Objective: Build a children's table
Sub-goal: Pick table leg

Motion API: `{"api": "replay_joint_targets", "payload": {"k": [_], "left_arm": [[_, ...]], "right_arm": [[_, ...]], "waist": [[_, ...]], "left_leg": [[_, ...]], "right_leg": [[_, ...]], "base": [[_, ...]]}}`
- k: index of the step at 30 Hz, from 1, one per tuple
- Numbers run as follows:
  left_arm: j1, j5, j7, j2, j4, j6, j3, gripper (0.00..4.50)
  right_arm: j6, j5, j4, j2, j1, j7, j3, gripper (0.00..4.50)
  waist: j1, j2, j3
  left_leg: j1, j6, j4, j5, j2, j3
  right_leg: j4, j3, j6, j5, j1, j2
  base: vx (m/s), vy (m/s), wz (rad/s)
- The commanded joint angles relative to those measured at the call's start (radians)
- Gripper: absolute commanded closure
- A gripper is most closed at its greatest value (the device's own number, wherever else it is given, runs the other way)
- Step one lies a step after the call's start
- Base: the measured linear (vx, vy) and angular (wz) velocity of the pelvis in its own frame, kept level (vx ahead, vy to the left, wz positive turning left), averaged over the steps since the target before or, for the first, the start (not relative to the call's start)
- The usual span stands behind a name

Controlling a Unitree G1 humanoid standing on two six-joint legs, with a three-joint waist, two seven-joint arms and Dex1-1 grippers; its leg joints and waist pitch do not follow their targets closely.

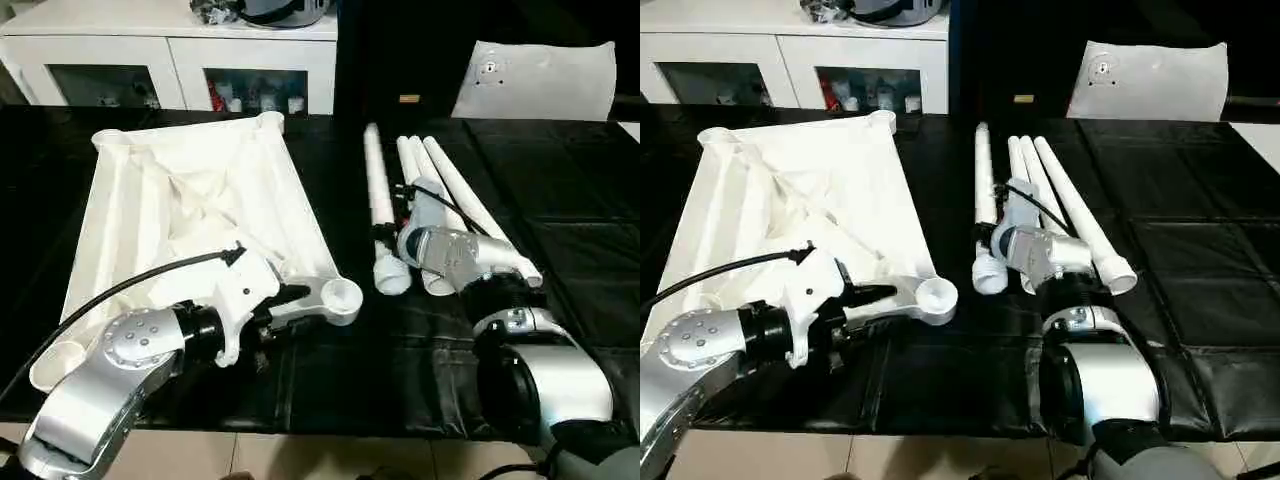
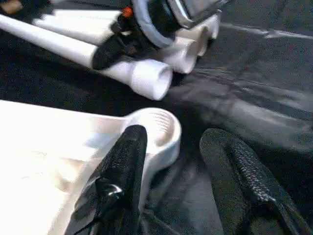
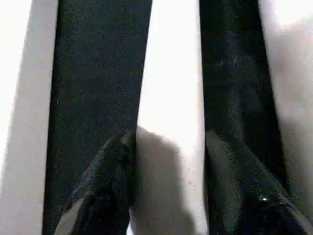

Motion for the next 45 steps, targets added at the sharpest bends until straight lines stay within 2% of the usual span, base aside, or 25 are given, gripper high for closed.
{"api": "replay_joint_targets", "payload": {"k": [1,4,6,7,8,11,12,13,14,15,16,17,18,19,20,21,22,23,28,33,35,36,38,41,45], "left_arm": [[-0.011,0.023,0.019,-0.004,0.015,-0.024,0.0,2.38],[-0.016,0.045,0.038,-0.006,0.032,-0.04,-0.001,2.38],[-0.063,0.07,0.106,-0.044,0.091,-0.021,0.017,2.38],[-0.088,0.071,0.136,-0.064,0.119,-0.005,0.03,2.38],[-0.088,0.071,0.136,-0.064,0.119,-0.005,0.03,2.38],[-0.153,0.011,0.173,-0.127,0.167,0.05,0.088,2.06],[-0.155,0.008,0.173,-0.128,0.168,0.051,0.09,2.02],[-0.203,-0.038,0.181,-0.169,0.182,0.065,0.123,1.91],[-0.233,-0.063,0.193,-0.195,0.19,0.073,0.142,1.91],[-0.242,-0.071,0.197,-0.204,0.192,0.076,0.147,1.64],[-0.242,-0.071,0.197,-0.204,0.192,0.076,0.147,1.59],[-0.305,-0.155,0.243,-0.278,0.207,0.112,0.215,1.58],[-0.308,-0.16,0.246,-0.282,0.208,0.114,0.219,1.58],[-0.329,-0.207,0.258,-0.312,0.21,0.129,0.249,1.58],[-0.329,-0.207,0.258,-0.312,0.21,0.129,0.249,1.58],[-0.356,-0.277,0.288,-0.358,0.215,0.156,0.297,1.58],[-0.381,-0.347,0.307,-0.396,0.22,0.168,0.335,1.58],[-0.409,-0.426,0.324,-0.442,0.223,0.185,0.377,1.58],[-0.432,-0.518,0.349,-0.509,0.223,0.222,0.411,1.77],[-0.434,-0.535,0.364,-0.524,0.22,0.259,0.41,1.96],[-0.435,-0.57,0.388,-0.528,0.222,0.272,0.419,1.96],[-0.435,-0.57,0.388,-0.528,0.222,0.272,0.419,1.96],[-0.433,-0.592,0.398,-0.527,0.219,0.275,0.424,1.96],[-0.425,-0.608,0.395,-0.532,0.212,0.271,0.428,1.96],[-0.414,-0.63,0.355,-0.527,0.203,0.266,0.428,1.96]], "right_arm": [[0.001,0.001,-0.004,-0.001,0.005,0.012,0.002,2.63],[-0.015,0.009,-0.024,0.001,0.01,0.03,-0.004,2.66],[-0.058,0.067,-0.142,0.01,0.037,0.1,-0.041,2.66],[-0.075,0.096,-0.199,0.014,0.052,0.136,-0.054,2.66],[-0.075,0.096,-0.199,0.014,0.052,0.136,-0.054,2.66],[-0.031,0.2,-0.415,0.014,0.136,0.295,-0.036,2.67],[-0.028,0.204,-0.423,0.014,0.139,0.301,-0.035,2.68],[0.022,0.298,-0.596,0.007,0.22,0.426,-0.018,2.68],[0.053,0.35,-0.672,-0.002,0.261,0.476,-0.019,2.68],[0.063,0.365,-0.693,-0.005,0.272,0.49,-0.019,2.68],[0.063,0.365,-0.693,-0.005,0.272,0.49,-0.019,2.68],[0.107,0.437,-0.799,-0.035,0.344,0.581,-0.012,2.68],[0.109,0.441,-0.804,-0.037,0.347,0.585,-0.011,2.68],[0.126,0.462,-0.838,-0.049,0.373,0.615,-0.005,2.68],[0.126,0.462,-0.838,-0.049,0.373,0.615,-0.005,2.68],[0.147,0.489,-0.877,-0.059,0.398,0.644,-0.001,2.68],[0.163,0.512,-0.905,-0.063,0.415,0.663,0.001,2.68],[0.188,0.546,-0.948,-0.067,0.438,0.683,0.001,2.68],[0.223,0.594,-1.019,-0.068,0.479,0.701,0.016,2.68],[0.215,0.586,-1.039,-0.063,0.497,0.706,0.045,2.68],[0.22,0.591,-1.054,-0.065,0.503,0.7,0.055,2.68],[0.22,0.591,-1.054,-0.065,0.503,0.7,0.055,2.68],[0.22,0.582,-1.066,-0.071,0.509,0.698,0.07,2.68],[0.211,0.566,-1.071,-0.078,0.514,0.701,0.09,2.68],[0.214,0.577,-1.077,-0.077,0.517,0.703,0.095,2.68]], "waist": [[-0.002,0.006,-0.058],[-0.002,0.016,-0.058],[0.0,0.027,-0.06],[0.001,0.023,-0.061],[0.003,0.018,-0.065],[0.007,0.026,-0.067],[0.008,0.022,-0.068],[0.006,0.019,-0.065],[0.017,0.023,-0.066],[0.016,0.013,-0.065],[0.021,0.015,-0.067],[0.02,0.012,-0.064],[0.025,0.029,-0.065],[0.025,0.018,-0.062],[0.028,0.016,-0.064],[0.027,0.014,-0.062],[0.03,0.019,-0.063],[0.03,0.014,-0.062],[0.032,0.008,-0.06],[0.032,0.017,-0.062],[0.033,0.018,-0.066],[0.034,0.011,-0.066],[0.035,0.015,-0.068],[0.036,0.011,-0.069],[0.037,0.012,-0.066]], "left_leg": [[-0.01,0.0,-0.064,-0.076,0.04,-0.008],[-0.009,-0.004,-0.064,-0.088,0.039,-0.009],[-0.009,0.0,-0.062,-0.081,0.038,-0.009],[-0.006,0.005,-0.062,-0.081,0.04,-0.008],[-0.009,0.014,-0.061,-0.052,0.04,-0.01],[-0.011,0.032,-0.059,-0.012,0.04,-0.015],[-0.012,0.046,-0.059,-0.007,0.042,-0.016],[-0.015,0.051,-0.06,-0.012,0.038,-0.014],[-0.008,0.06,-0.056,-0.021,0.041,-0.012],[-0.011,0.067,-0.057,-0.013,0.041,-0.011],[-0.014,0.072,-0.06,0.001,0.044,-0.017],[-0.016,0.069,-0.06,-0.008,0.039,-0.013],[-0.009,0.063,-0.056,-0.021,0.041,-0.014],[-0.014,0.059,-0.057,-0.034,0.042,-0.014],[-0.012,0.057,-0.057,-0.033,0.039,-0.013],[-0.016,0.056,-0.059,-0.03,0.039,-0.015],[-0.015,0.051,-0.055,-0.03,0.037,-0.014],[-0.015,0.054,-0.054,-0.031,0.035,-0.012],[-0.02,0.069,-0.056,-0.02,0.034,-0.015],[-0.017,0.067,-0.057,-0.007,0.038,-0.018],[-0.018,0.068,-0.057,0.017,0.041,-0.021],[-0.02,0.072,-0.057,0.029,0.042,-0.022],[-0.019,0.078,-0.055,0.041,0.043,-0.022],[-0.022,0.089,-0.053,0.062,0.042,-0.022],[-0.022,0.087,-0.055,0.049,0.044,-0.023]], "right_leg": [[-0.08,0.053,-0.198,-0.121,0.06,-0.079],[-0.081,0.053,-0.199,-0.12,0.058,-0.078],[-0.078,0.054,-0.197,-0.084,0.062,-0.077],[-0.082,0.054,-0.196,-0.073,0.06,-0.076],[-0.073,0.054,-0.206,-0.022,0.067,-0.076],[-0.068,0.052,-0.223,0.037,0.068,-0.079],[-0.069,0.052,-0.228,0.057,0.071,-0.08],[-0.071,0.051,-0.23,0.048,0.074,-0.077],[-0.077,0.054,-0.22,0.041,0.072,-0.08],[-0.077,0.055,-0.217,0.052,0.076,-0.077],[-0.073,0.052,-0.224,0.054,0.075,-0.081],[-0.079,0.051,-0.222,0.014,0.076,-0.08],[-0.08,0.051,-0.228,-0.002,0.071,-0.083],[-0.087,0.052,-0.227,-0.034,0.075,-0.083],[-0.089,0.052,-0.224,-0.049,0.074,-0.081],[-0.088,0.051,-0.22,-0.056,0.075,-0.081],[-0.092,0.049,-0.217,-0.068,0.073,-0.081],[-0.094,0.052,-0.219,-0.077,0.076,-0.081],[-0.102,0.048,-0.18,-0.14,0.072,-0.078],[-0.104,0.044,-0.156,-0.154,0.067,-0.077],[-0.099,0.043,-0.168,-0.101,0.068,-0.079],[-0.095,0.043,-0.176,-0.071,0.07,-0.08],[-0.093,0.043,-0.184,-0.046,0.068,-0.081],[-0.091,0.041,-0.19,-0.008,0.072,-0.083],[-0.093,0.038,-0.189,-0.031,0.072,-0.087]], "base": [[0.0,0.0,0.0],[0.0,0.0,0.0],[0.0,0.0,0.0],[0.0,0.0,0.0],[0.0,0.0,0.0],[0.0,0.0,0.0],[0.0,0.0,0.0],[0.0,0.0,0.0],[0.0,0.0,0.0],[0.0,0.0,0.0],[0.0,0.0,0.0],[0.0,0.0,0.0],[0.0,0.0,0.0],[0.0,0.0,0.0],[0.0,0.0,0.0],[0.0,0.0,0.0],[0.0,0.0,0.0],[0.0,0.0,0.0],[0.0,0.0,0.0],[0.0,0.0,0.0],[0.0,0.0,0.0],[0.0,0.0,0.0],[0.0,0.0,0.0],[0.0,0.0,0.0],[0.0,0.0,0.0]]}}
